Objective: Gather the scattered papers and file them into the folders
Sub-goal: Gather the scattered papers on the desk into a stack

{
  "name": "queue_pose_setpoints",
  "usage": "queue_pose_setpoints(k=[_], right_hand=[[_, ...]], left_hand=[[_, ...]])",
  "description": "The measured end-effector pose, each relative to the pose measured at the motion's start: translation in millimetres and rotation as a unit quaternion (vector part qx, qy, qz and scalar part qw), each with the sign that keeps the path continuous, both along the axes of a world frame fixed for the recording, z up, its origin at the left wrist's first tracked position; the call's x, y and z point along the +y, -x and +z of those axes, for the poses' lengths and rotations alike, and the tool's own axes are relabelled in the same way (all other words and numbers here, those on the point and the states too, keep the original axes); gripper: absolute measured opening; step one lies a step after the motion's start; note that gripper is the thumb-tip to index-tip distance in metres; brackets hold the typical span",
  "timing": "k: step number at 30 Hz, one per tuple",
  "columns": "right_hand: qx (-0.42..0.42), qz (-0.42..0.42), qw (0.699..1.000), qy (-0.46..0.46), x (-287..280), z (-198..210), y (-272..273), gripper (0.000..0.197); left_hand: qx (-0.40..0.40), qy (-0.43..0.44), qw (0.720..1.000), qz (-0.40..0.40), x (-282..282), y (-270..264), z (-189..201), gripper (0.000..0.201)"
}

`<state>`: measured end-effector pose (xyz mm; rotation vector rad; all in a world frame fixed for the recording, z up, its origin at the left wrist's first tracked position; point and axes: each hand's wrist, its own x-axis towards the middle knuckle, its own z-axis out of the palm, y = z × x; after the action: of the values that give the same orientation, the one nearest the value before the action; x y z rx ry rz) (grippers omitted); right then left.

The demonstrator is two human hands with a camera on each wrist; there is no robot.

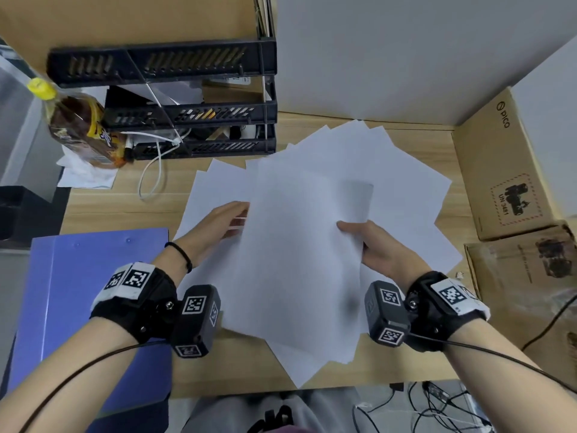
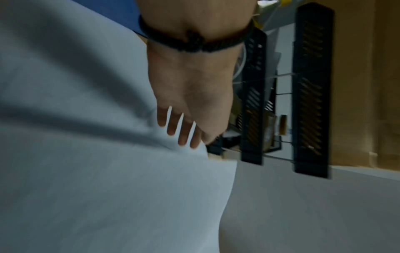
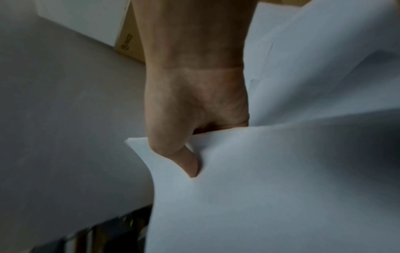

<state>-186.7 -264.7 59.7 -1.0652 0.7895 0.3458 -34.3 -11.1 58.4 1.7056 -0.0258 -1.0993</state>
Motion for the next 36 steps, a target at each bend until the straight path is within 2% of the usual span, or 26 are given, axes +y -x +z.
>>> queue_pose_setpoints(k=[2, 6, 10, 13, 15, 17, 19, 22, 26, 30, 33, 36], right_hand=[[0.042, 0.002, 0.999, 0.001, -11, -15, 8, 0.025], [0.118, 0.015, 0.991, 0.054, -30, -34, 26, 0.024], [0.142, 0.015, 0.981, 0.132, -47, -46, 47, 0.044], [0.149, 0.02, 0.981, 0.121, -43, -51, 53, 0.033], [0.154, 0.03, 0.982, 0.105, -36, -55, 52, 0.028], [0.164, 0.045, 0.981, 0.095, -28, -58, 48, 0.028], [0.174, 0.057, 0.979, 0.092, -21, -60, 44, 0.031], [0.176, 0.072, 0.978, 0.091, -14, -63, 41, 0.03], [0.174, 0.116, 0.974, 0.091, -7, -68, 42, 0.026], [0.165, 0.203, 0.958, 0.12, 0, -71, 42, 0.03], [0.155, 0.211, 0.954, 0.144, -4, -69, 40, 0.028], [0.132, 0.203, 0.952, 0.189, -16, -62, 34, 0.027]], left_hand=[[0.008, -0.046, 0.999, 0.022, 9, -6, -17, 0.025], [0.061, -0.093, 0.994, 0.001, 20, -11, -39, 0.027], [0.068, -0.129, 0.989, 0.037, 23, -14, -50, 0.026], [0.102, -0.146, 0.983, 0.034, 23, -13, -54, 0.032], [0.155, -0.134, 0.978, 0.032, 23, -13, -58, 0.036], [0.21, -0.115, 0.97, 0.04, 23, -14, -61, 0.039], [0.227, -0.112, 0.967, 0.039, 24, -13, -64, 0.039], [0.212, -0.111, 0.971, 0.012, 24, -3, -68, 0.038], [0.204, -0.058, 0.972, -0.102, 21, 17, -75, 0.036], [0.089, -0.075, 0.969, -0.216, 11, 26, -67, 0.034], [0.006, -0.074, 0.972, -0.222, 8, 17, -63, 0.033], [-0.03, -0.072, 0.981, -0.178, 15, 4, -57, 0.021]])
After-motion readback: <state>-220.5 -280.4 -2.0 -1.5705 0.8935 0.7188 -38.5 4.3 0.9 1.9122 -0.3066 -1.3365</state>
